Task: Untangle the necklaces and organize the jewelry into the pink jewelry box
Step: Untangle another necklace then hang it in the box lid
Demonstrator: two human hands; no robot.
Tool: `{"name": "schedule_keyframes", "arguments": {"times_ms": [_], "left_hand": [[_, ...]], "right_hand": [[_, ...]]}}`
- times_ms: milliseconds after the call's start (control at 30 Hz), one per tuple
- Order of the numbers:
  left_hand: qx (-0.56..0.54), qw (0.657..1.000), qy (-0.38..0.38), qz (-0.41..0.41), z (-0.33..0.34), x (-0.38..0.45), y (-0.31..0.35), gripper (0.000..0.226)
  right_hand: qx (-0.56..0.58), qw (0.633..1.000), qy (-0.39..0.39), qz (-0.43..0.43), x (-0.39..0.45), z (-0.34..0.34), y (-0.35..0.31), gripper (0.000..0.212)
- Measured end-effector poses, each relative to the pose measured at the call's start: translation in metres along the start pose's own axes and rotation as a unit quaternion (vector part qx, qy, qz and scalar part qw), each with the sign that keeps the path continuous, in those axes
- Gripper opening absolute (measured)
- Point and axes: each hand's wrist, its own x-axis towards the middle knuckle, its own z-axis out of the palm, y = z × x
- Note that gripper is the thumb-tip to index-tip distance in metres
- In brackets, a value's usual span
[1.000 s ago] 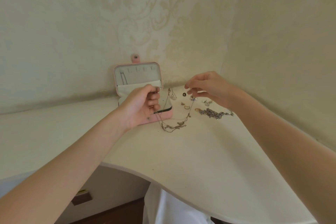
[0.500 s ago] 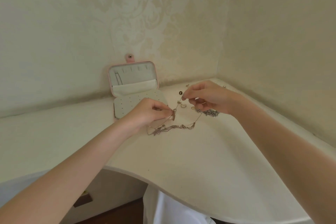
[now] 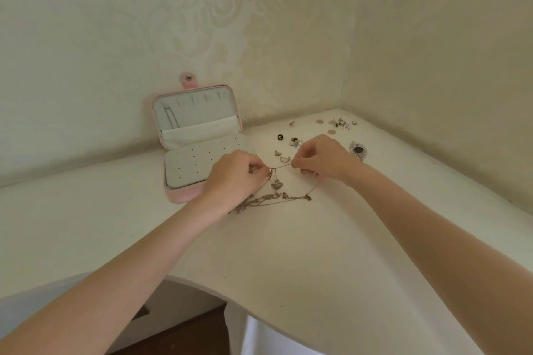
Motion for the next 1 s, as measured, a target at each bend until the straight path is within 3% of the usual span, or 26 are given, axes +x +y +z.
{"name": "schedule_keyframes", "arguments": {"times_ms": [100, 167, 233, 333, 533, 767, 867, 1000], "left_hand": [[-0.007, 1.000, 0.004, 0.002, -0.001, 0.003, -0.001, 0.017], [-0.005, 1.000, 0.003, 0.007, -0.001, 0.003, -0.003, 0.017], [-0.008, 1.000, 0.002, 0.007, -0.002, 0.004, -0.004, 0.017], [-0.004, 1.000, 0.002, 0.008, -0.003, 0.005, -0.006, 0.016], [-0.011, 1.000, 0.006, 0.008, -0.005, 0.004, -0.007, 0.015], [-0.017, 1.000, 0.001, 0.003, -0.010, 0.003, -0.012, 0.015], [-0.035, 0.999, -0.003, -0.009, -0.013, 0.002, -0.015, 0.013], [-0.043, 0.999, 0.012, -0.026, -0.017, 0.002, -0.015, 0.014]], "right_hand": [[-0.069, 0.995, 0.054, -0.056, 0.004, 0.006, 0.001, 0.005], [-0.048, 0.992, 0.066, -0.093, 0.002, 0.007, -0.002, 0.007], [-0.022, 0.994, 0.019, -0.102, -0.002, 0.009, -0.006, 0.007], [-0.080, 0.990, -0.043, -0.106, -0.005, 0.017, -0.009, 0.008], [-0.051, 0.989, -0.024, -0.135, -0.002, 0.024, -0.013, 0.003], [-0.133, 0.981, -0.042, -0.134, 0.000, 0.033, -0.019, 0.005], [-0.158, 0.976, -0.029, -0.147, 0.002, 0.031, -0.022, 0.015], [-0.116, 0.986, -0.039, -0.117, 0.003, 0.012, -0.030, 0.017]]}}
